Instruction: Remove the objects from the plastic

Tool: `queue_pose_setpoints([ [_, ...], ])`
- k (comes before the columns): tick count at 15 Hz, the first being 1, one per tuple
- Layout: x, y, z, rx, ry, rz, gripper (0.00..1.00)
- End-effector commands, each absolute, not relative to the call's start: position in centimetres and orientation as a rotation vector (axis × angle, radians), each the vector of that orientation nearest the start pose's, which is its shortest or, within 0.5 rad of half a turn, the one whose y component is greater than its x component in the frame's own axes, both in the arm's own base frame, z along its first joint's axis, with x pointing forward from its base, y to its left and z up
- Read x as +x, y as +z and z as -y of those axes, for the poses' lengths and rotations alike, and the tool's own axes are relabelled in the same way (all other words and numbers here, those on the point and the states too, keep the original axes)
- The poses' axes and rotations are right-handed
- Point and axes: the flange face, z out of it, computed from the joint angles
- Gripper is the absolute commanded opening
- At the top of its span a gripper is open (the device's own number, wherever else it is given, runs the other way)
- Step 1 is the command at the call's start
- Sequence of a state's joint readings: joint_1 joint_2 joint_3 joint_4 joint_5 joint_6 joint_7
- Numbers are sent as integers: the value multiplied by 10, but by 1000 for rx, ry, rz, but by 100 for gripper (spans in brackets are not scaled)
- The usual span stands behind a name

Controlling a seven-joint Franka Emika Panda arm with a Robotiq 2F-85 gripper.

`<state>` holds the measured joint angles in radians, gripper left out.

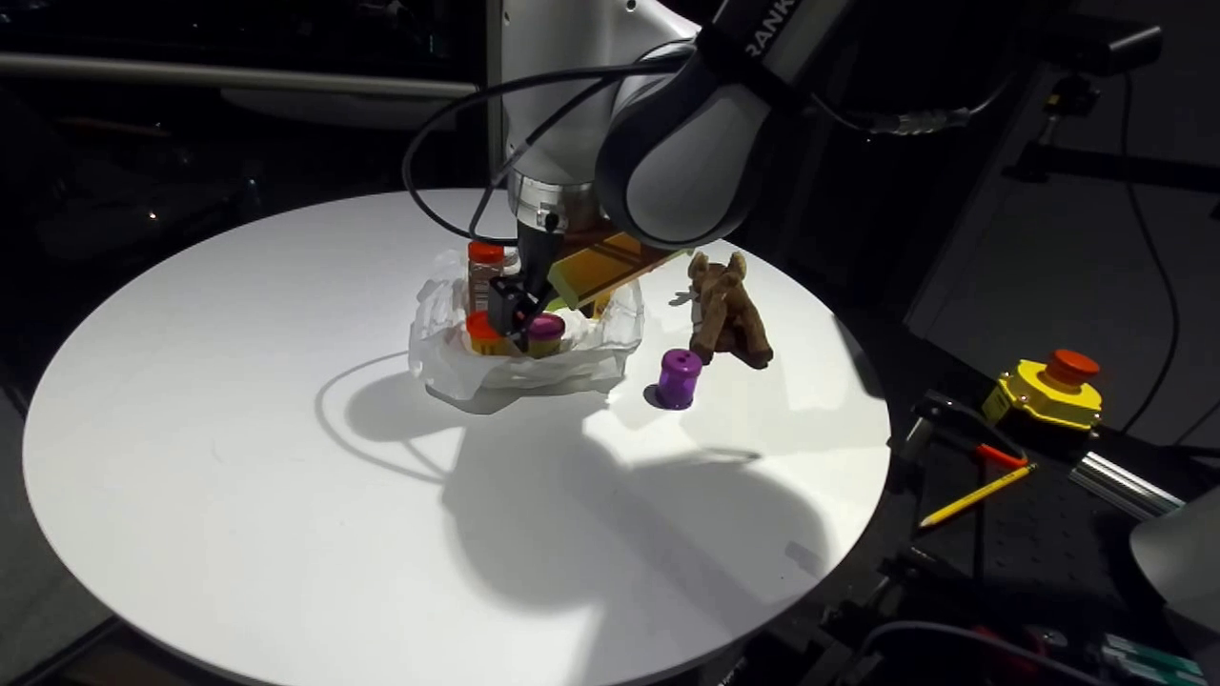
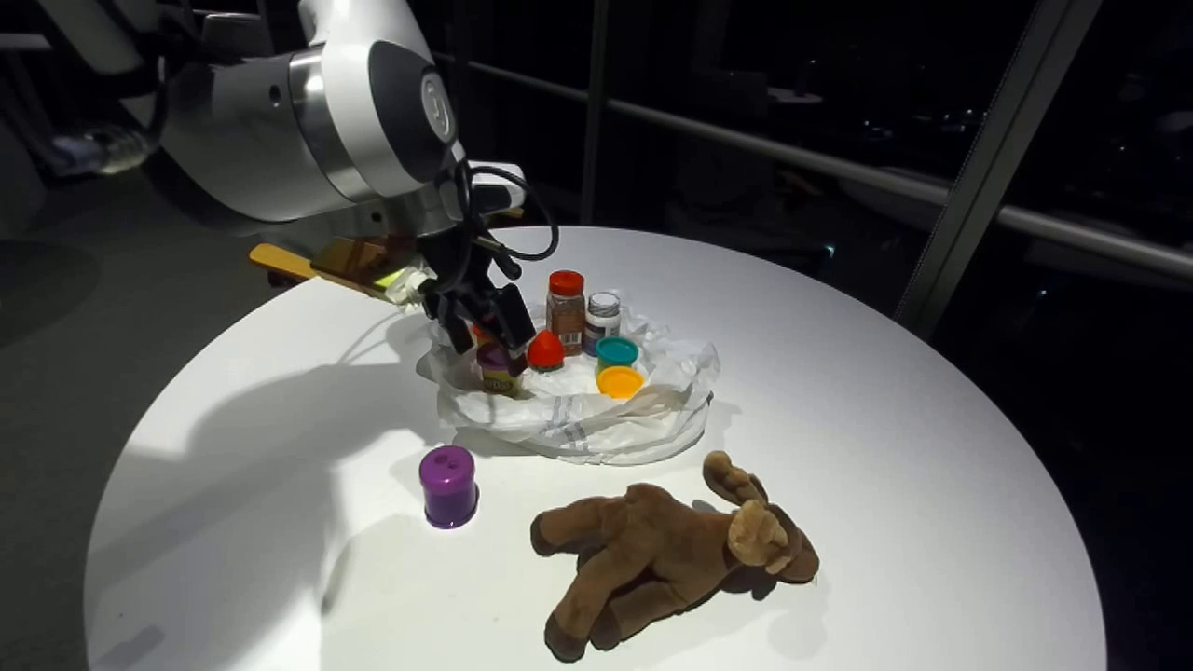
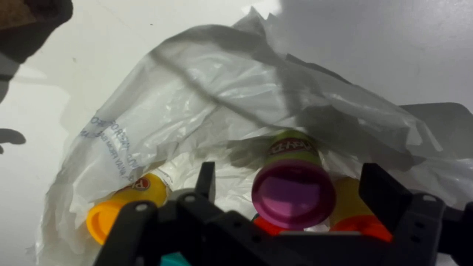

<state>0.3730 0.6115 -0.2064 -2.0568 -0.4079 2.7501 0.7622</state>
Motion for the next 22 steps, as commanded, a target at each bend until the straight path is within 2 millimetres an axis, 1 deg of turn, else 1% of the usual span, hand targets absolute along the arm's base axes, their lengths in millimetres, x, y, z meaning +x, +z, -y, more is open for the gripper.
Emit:
queue_pose_setpoints([
  [1, 596, 143, -115, -3348, -340, -306, 73],
  [3, 600, 142, -114, -3350, -344, -310, 70],
  [5, 601, 144, -112, -3348, -332, -322, 56],
  [6, 601, 144, -111, -3347, -324, -328, 45],
  [7, 601, 145, -109, -3345, -321, -337, 39],
  [8, 600, 145, -107, -3342, -311, -348, 30],
  [9, 600, 146, -105, -3339, -307, -364, 28],
  [11, 597, 158, -101, -3329, -309, -412, 28],
  [13, 591, 179, -96, -3346, -318, -446, 28],
  [15, 580, 207, -91, -3373, -333, -487, 28],
  [16, 572, 222, -90, -3384, -343, -493, 28],
  [18, 555, 247, -92, -3410, -352, -479, 28],
  [20, 532, 261, -101, -3439, -326, -417, 28],
  [22, 510, 262, -112, -3464, -269, -371, 28],
])
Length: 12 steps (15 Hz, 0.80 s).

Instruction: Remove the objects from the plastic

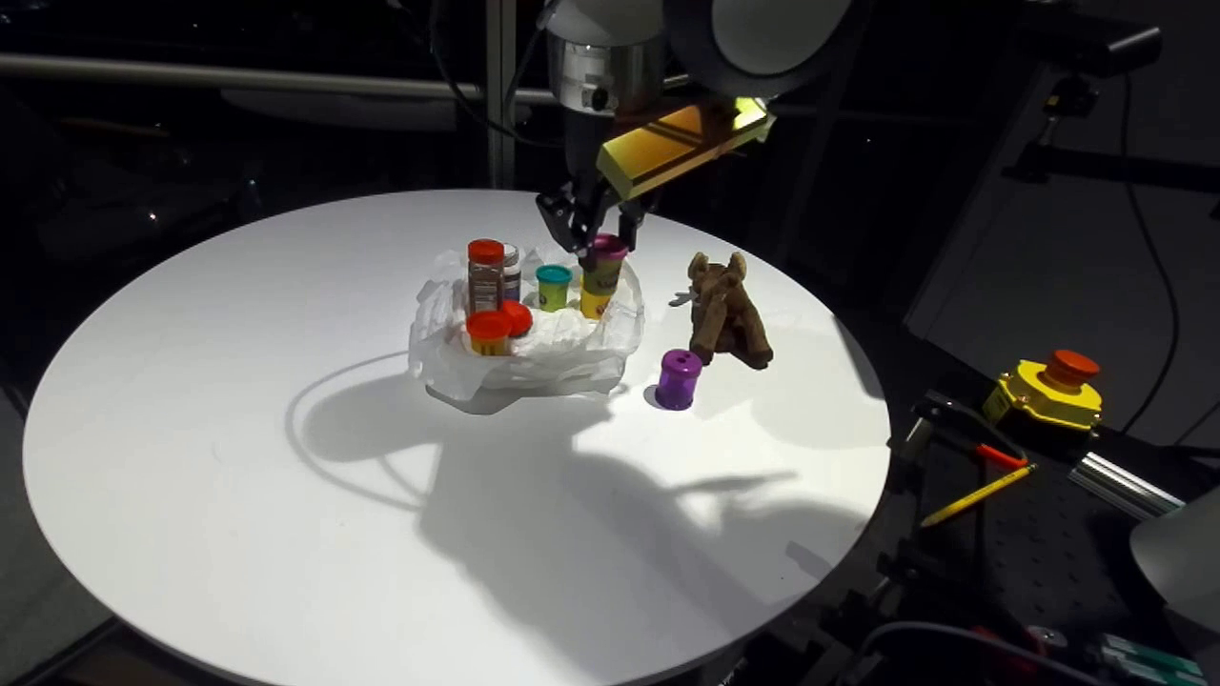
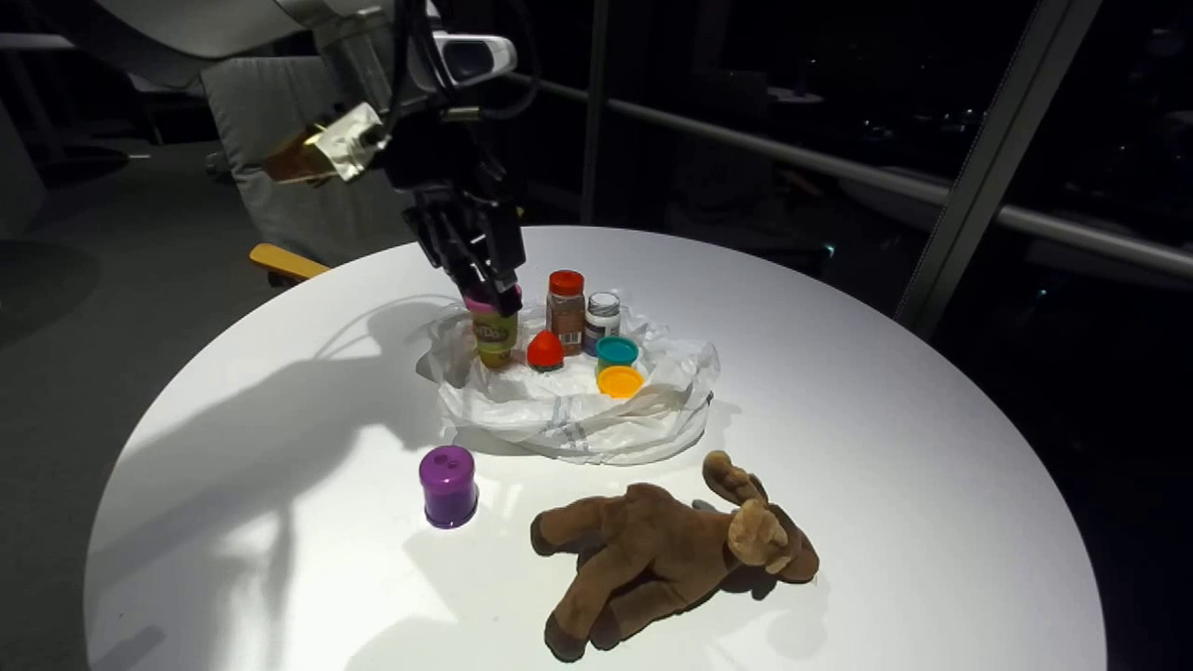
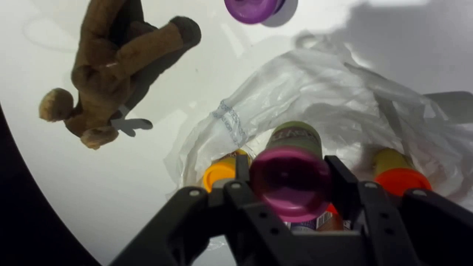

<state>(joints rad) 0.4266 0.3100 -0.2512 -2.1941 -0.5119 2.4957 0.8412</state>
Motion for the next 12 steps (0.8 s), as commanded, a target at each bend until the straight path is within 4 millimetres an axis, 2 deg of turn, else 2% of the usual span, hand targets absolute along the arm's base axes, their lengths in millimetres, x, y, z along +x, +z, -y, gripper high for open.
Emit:
queue_pose_setpoints([
  [1, 498, 254, -118, -3476, -217, -357, 28],
  [3, 481, 232, -131, -3466, -141, -366, 28],
  [7, 456, 190, -156, -3383, -120, -336, 28],
  [12, 456, 171, -158, -3301, -173, -402, 28],
])
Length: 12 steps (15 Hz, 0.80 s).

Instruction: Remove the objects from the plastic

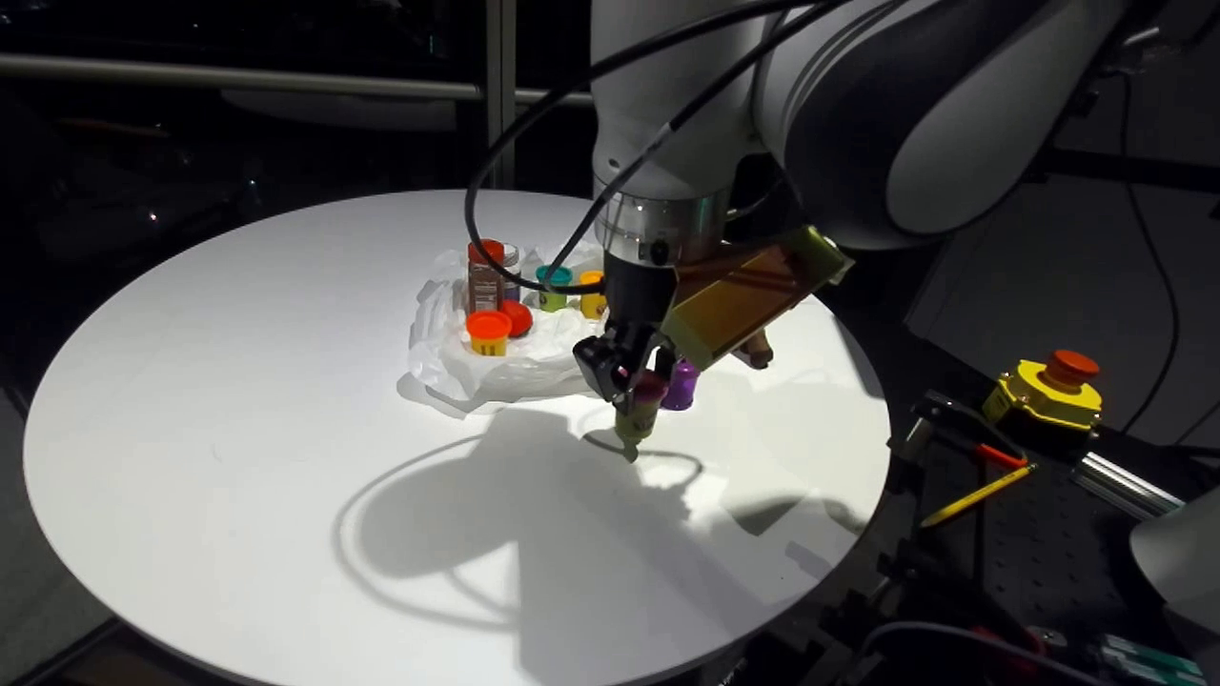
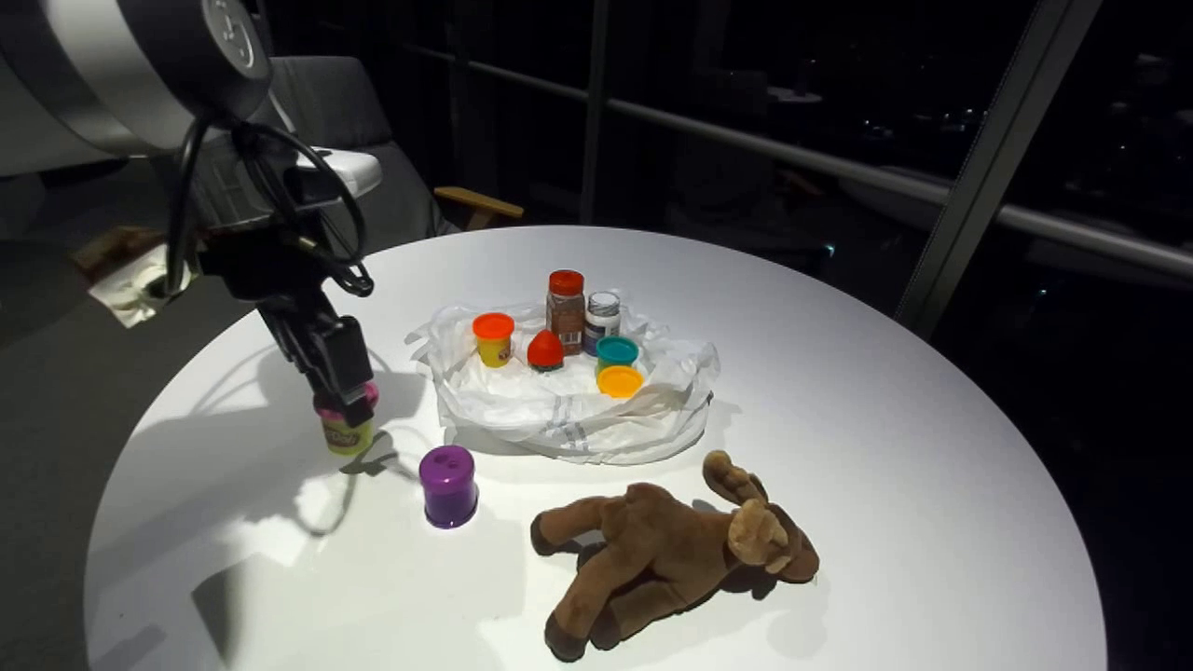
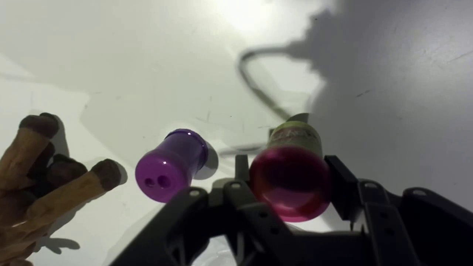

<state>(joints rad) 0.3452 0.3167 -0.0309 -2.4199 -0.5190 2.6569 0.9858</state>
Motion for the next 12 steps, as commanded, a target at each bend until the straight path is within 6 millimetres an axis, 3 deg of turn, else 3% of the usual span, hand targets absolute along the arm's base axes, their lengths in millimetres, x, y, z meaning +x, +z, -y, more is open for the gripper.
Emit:
queue_pose_setpoints([
  [1, 457, 166, -158, -3302, -176, -408, 28],
  [2, 458, 164, -157, -3305, -193, -416, 28],
  [3, 460, 163, -155, -3310, -200, -420, 70],
  [4, 462, 164, -154, -3319, -215, -413, 80],
  [7, 472, 181, -151, -3321, -251, -405, 99],
  [12, 512, 212, -169, -3276, -304, -397, 100],
])
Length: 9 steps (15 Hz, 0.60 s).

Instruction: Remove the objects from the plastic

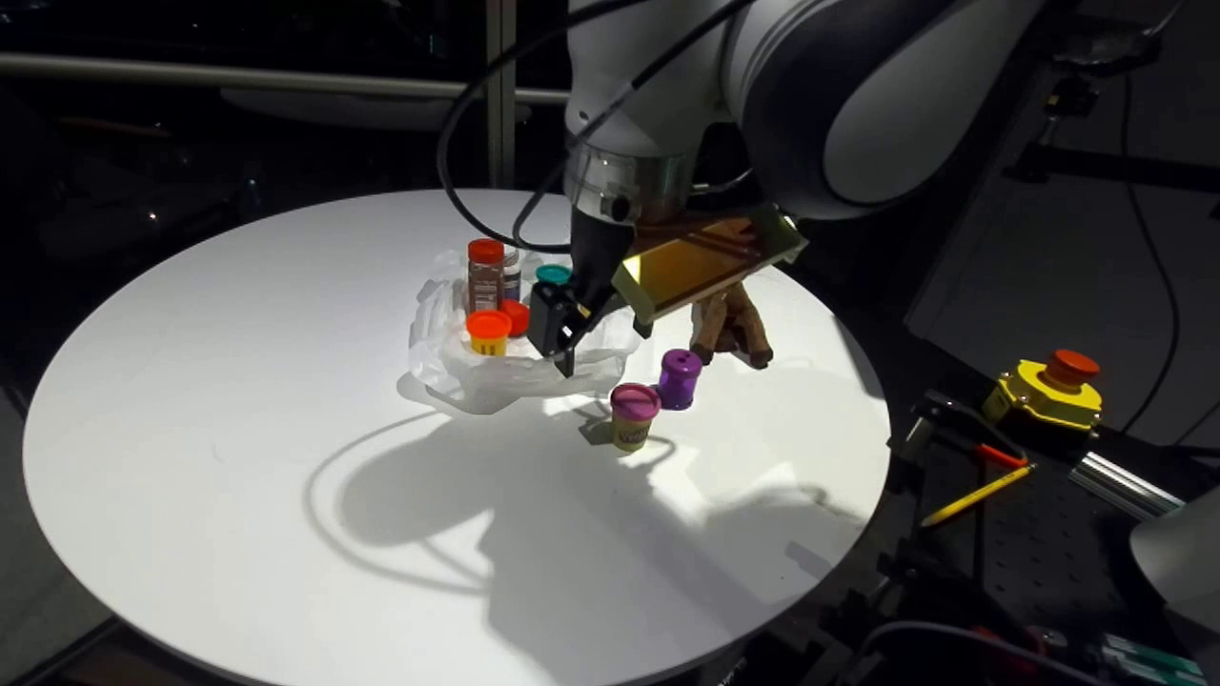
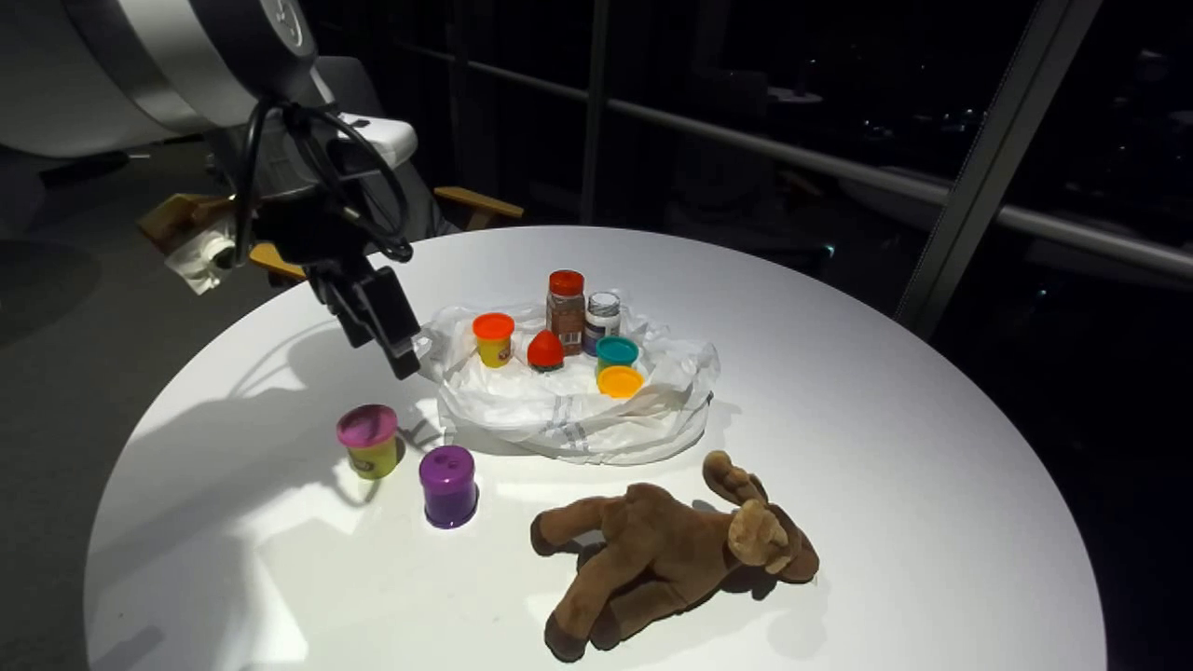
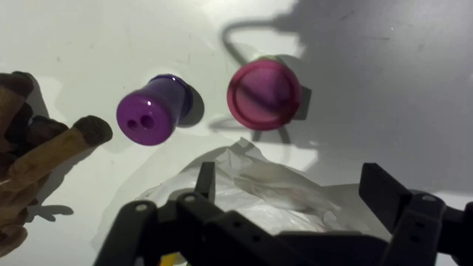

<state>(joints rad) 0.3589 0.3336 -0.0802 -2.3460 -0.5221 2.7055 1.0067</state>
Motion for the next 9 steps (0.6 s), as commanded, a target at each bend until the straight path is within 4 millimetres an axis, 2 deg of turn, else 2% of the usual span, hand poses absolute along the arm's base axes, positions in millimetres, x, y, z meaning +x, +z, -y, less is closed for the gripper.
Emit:
queue_pose_setpoints([
  [1, 523, 215, -174, -3273, -317, -401, 100],
  [4, 551, 220, -175, -3208, -376, -537, 100],
  [9, 589, 197, -155, -3068, -250, -813, 100],
])
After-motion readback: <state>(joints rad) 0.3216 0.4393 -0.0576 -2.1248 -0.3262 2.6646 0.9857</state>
